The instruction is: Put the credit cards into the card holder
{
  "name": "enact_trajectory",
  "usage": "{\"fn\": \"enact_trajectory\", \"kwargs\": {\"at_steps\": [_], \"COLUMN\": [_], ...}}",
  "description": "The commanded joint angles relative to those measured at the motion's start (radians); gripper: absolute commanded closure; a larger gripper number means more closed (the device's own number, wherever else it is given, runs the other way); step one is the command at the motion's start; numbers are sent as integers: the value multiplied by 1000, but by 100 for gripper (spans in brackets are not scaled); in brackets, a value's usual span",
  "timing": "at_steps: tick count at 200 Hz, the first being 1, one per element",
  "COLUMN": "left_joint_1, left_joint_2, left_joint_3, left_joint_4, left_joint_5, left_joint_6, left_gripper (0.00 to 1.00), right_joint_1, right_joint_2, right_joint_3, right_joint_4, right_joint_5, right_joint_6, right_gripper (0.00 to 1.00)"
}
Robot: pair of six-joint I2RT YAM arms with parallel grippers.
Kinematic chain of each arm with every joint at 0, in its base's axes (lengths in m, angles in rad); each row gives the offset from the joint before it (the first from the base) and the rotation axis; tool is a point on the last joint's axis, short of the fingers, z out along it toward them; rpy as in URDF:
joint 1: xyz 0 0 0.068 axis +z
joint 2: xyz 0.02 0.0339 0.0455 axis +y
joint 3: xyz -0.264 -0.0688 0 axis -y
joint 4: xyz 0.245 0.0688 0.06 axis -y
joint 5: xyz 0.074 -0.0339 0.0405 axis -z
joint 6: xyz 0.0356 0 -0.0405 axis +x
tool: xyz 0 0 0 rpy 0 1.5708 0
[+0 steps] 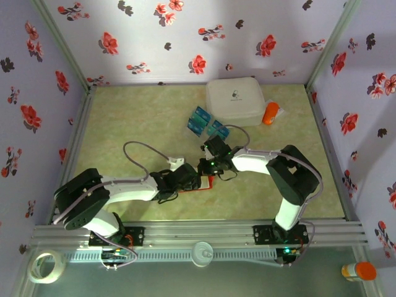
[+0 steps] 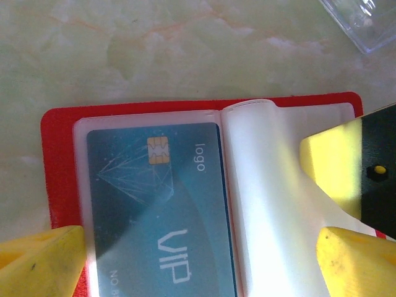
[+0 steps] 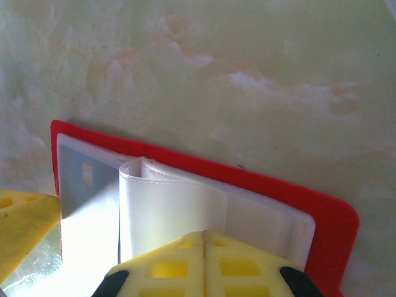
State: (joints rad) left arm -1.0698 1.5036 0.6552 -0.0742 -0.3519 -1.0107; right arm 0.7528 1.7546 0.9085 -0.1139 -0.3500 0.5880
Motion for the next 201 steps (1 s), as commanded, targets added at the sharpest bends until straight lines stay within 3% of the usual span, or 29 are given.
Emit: {"fn": "enact_trajectory", "kwargs": {"at_steps": [1,75,162,185,201], "left_joint_1": [-8,-9,-9,-9,-8], "left_joint_2": [20,25,53,54,46], "left_joint_3": [-37,-92,-96,-98,-95], "left_joint_4": [41,85,86,91,90], "left_joint_5": [9,19,23,25,27], "left_joint_6": [7,-11,-16,-16,-15], "left_gripper": [7,24,26,26,25], "right_joint_1": [8,7,-18,-25,-31], "right_joint_2": [14,-12,-119,-123,-115], "right_joint_3": [-14,-4,2,-9,-7], "right_joint_4": [3,-4,-45,-51,-66], "right_joint_5": [-18,-23,16,29,38], "right_joint_6": [24,29,28,19,4], "right_gripper": [92,87,53,53,60]}}
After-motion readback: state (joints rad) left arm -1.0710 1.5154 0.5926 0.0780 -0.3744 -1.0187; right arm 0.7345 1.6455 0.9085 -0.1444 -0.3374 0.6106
